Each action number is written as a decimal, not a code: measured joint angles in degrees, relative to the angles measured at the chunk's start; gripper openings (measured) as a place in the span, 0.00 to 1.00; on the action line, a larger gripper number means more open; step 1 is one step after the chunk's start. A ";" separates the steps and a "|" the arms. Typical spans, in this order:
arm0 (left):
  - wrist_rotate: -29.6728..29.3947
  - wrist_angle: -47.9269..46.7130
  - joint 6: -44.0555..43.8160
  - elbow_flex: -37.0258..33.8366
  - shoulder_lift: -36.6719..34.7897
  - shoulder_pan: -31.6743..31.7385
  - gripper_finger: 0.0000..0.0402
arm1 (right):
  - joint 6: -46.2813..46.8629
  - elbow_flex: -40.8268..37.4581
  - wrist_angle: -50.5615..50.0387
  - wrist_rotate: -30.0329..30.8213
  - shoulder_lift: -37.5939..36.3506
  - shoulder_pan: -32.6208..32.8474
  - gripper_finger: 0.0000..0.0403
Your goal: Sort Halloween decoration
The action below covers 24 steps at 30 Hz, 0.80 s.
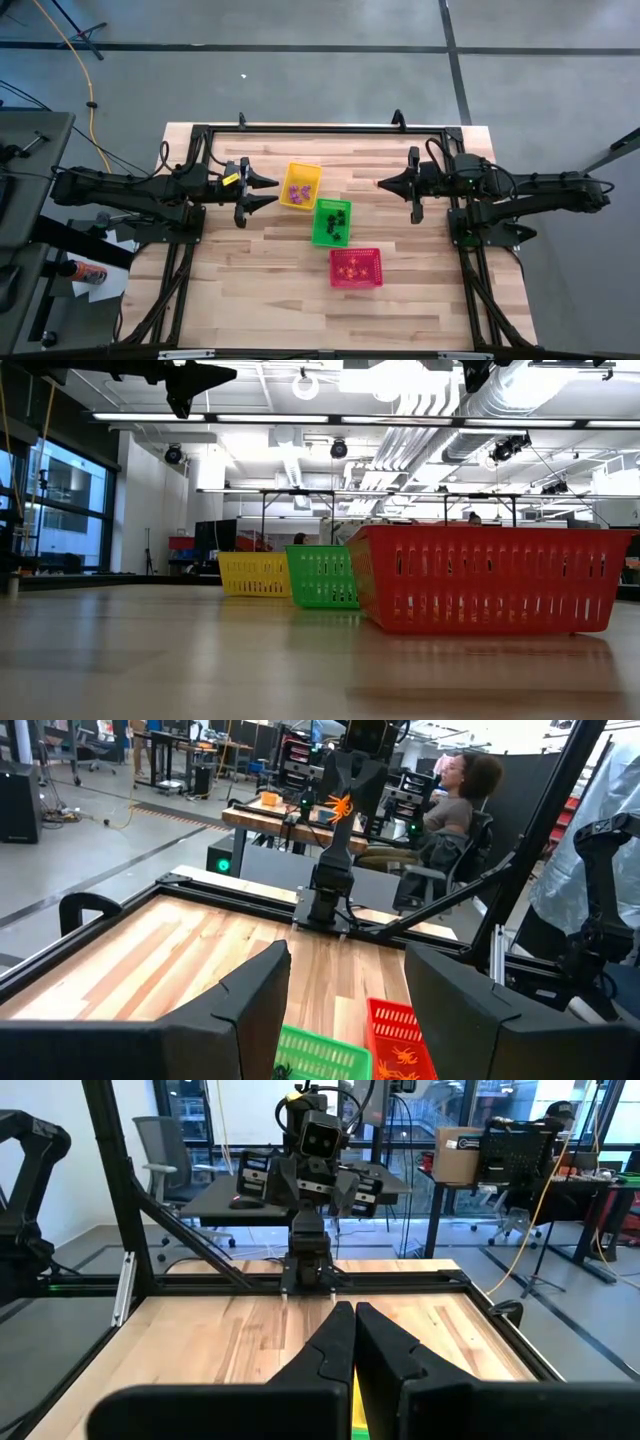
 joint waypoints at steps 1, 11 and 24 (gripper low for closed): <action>0.00 0.02 0.00 0.00 0.00 0.02 0.47 | 0.00 0.00 -0.01 0.00 0.00 0.00 0.00; 0.00 0.01 0.00 0.00 0.00 0.00 0.47 | 0.01 -0.02 -0.01 0.00 0.02 0.00 0.00; 0.00 0.02 -0.02 0.00 0.00 0.00 0.47 | 14.14 -0.02 3.15 -13.79 6.03 3.08 0.00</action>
